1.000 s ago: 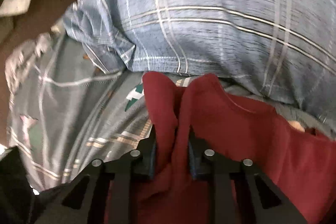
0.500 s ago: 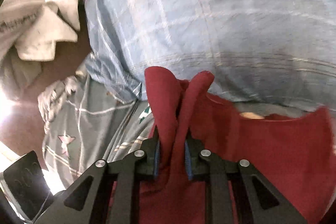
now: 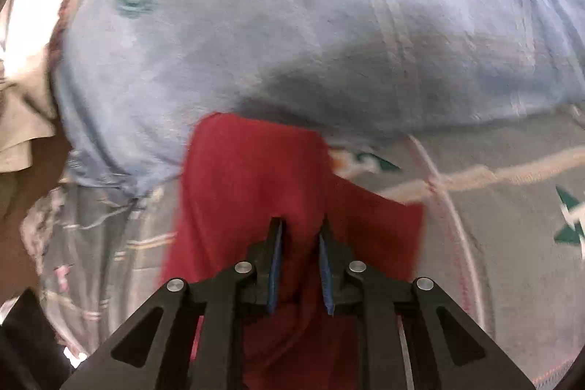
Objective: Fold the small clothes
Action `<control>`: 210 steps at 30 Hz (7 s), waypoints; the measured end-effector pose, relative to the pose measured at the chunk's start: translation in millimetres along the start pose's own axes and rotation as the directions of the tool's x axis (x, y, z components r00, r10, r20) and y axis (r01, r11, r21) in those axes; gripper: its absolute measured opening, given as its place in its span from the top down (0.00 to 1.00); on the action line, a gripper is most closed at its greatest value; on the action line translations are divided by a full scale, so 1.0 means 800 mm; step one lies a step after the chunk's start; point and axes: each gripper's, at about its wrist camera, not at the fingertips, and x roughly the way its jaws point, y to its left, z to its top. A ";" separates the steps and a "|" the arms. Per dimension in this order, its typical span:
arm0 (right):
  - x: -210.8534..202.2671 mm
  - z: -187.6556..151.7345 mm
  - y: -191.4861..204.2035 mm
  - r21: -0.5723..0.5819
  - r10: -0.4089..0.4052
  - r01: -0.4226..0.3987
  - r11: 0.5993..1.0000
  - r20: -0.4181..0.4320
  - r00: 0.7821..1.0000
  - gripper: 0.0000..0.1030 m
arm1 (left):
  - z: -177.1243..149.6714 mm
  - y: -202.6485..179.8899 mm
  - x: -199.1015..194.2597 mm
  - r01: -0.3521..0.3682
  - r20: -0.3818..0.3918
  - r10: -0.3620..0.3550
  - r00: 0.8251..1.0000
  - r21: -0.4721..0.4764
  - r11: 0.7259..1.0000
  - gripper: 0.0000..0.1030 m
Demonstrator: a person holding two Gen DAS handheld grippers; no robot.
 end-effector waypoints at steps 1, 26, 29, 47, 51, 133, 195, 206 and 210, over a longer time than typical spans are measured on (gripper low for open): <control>0.005 -0.003 -0.004 0.010 0.003 -0.003 1.000 -0.010 1.000 0.86 | -0.001 0.001 -0.008 0.013 -0.001 -0.013 1.000 -0.001 1.000 0.75; -0.061 -0.106 0.058 -0.191 -0.101 0.105 0.976 0.032 0.994 0.65 | -0.029 0.103 -0.042 -0.244 0.089 0.249 0.964 -0.061 0.968 0.45; -0.070 -0.079 0.059 -0.162 -0.125 0.144 0.976 0.123 0.984 0.47 | -0.031 0.107 -0.042 -0.247 0.096 0.253 0.963 -0.070 0.967 0.43; -0.001 -0.021 0.024 -0.033 -0.138 0.143 0.989 0.116 0.984 0.34 | -0.033 0.108 -0.029 -0.297 0.099 0.301 0.948 -0.051 0.953 0.30; -0.047 -0.036 0.044 -0.076 -0.085 0.098 0.992 0.160 0.983 0.34 | -0.035 0.106 -0.031 -0.302 0.100 0.305 0.947 -0.049 0.952 0.29; 0.005 -0.062 -0.031 0.151 0.077 -0.094 0.984 0.118 0.990 0.11 | 0.004 0.178 0.004 0.007 0.076 0.011 0.997 -0.231 0.973 0.17; -0.082 -0.208 0.143 -0.321 -0.015 0.027 0.947 0.041 0.999 0.49 | -0.101 0.120 -0.112 -0.387 0.212 0.426 0.880 -0.202 0.900 0.28; -0.102 -0.227 0.149 -0.303 -0.002 0.028 0.953 0.085 0.996 0.35 | -0.126 0.097 -0.157 -0.451 0.235 0.485 0.843 -0.183 0.873 0.28; -0.116 -0.231 0.148 -0.274 0.012 0.022 0.962 0.123 0.992 0.31 | -0.139 0.083 -0.177 -0.458 0.262 0.491 0.831 -0.178 0.871 0.28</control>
